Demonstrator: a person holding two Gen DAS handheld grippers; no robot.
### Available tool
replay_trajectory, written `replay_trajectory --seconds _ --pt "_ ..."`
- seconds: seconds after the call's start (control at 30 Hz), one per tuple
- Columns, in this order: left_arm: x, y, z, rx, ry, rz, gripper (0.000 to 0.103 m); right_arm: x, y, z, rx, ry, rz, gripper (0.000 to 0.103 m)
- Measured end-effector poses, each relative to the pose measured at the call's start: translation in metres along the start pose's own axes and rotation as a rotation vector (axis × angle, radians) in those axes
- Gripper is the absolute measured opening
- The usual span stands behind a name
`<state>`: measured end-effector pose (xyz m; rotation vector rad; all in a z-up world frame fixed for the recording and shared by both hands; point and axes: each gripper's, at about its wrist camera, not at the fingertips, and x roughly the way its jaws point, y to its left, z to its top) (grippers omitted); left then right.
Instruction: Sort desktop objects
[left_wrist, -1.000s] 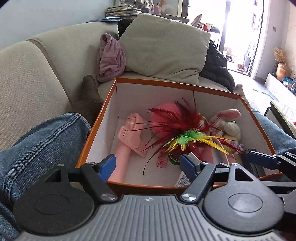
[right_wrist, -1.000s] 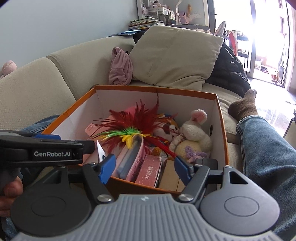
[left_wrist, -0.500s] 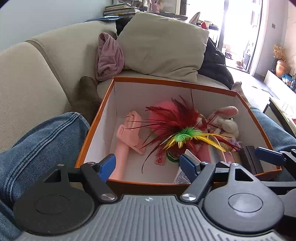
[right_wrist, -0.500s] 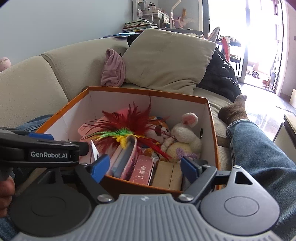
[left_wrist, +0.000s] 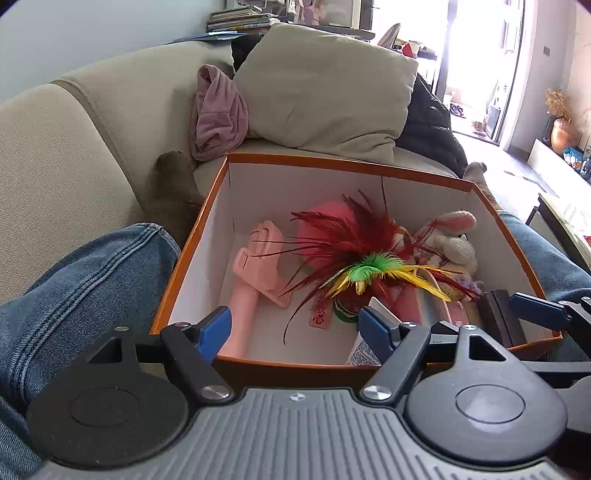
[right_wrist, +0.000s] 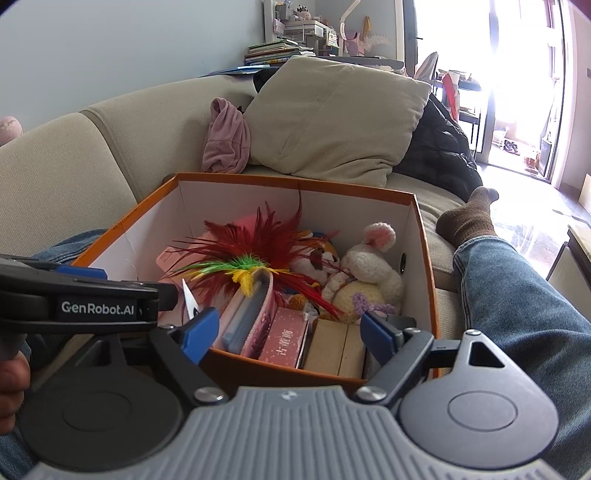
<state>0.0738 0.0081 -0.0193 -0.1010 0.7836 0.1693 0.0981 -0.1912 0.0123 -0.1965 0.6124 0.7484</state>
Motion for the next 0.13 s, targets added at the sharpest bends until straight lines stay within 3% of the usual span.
replay_trajectory --seconds 0.13 --pt "-0.0001 -0.0001 0.0000 -0.001 0.000 0.000 0.089 -0.0001 0.0001 0.0000 0.000 0.000 0.000 0.084"
